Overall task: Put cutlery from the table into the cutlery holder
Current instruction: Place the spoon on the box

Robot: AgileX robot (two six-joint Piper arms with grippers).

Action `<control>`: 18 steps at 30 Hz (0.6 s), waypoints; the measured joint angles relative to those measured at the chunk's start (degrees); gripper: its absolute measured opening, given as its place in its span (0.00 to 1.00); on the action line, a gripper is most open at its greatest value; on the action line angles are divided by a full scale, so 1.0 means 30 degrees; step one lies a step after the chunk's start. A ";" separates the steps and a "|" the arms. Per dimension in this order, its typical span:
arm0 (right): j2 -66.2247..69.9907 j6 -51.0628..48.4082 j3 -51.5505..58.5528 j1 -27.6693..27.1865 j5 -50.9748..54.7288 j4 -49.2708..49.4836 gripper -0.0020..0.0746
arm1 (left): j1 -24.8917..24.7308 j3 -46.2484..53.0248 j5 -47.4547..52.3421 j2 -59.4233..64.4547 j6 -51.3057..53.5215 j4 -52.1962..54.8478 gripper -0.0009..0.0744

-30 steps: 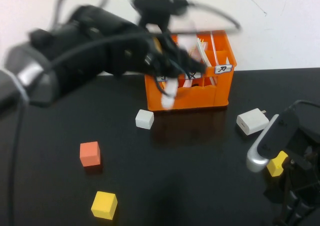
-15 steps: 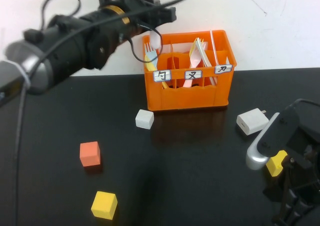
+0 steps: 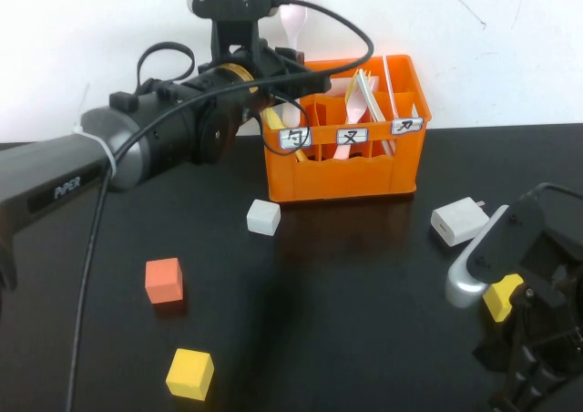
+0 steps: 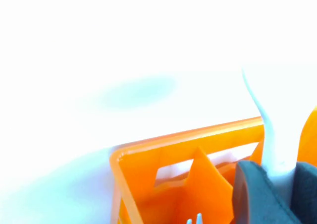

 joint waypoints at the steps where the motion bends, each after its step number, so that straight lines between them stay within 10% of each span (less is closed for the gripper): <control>1: 0.0000 0.0000 0.0000 0.0000 0.0000 0.0039 0.02 | 0.0000 0.0000 -0.0106 0.0113 -0.0005 0.0000 0.16; 12: 0.0000 -0.0153 0.0000 0.0000 -0.0085 0.0346 0.02 | 0.0034 0.0000 0.0139 0.0238 0.0006 -0.0039 0.43; 18: 0.0000 -0.0249 0.0000 0.0000 -0.0546 0.0346 0.02 | 0.0034 0.0000 0.0548 -0.0887 0.0205 -0.0039 0.40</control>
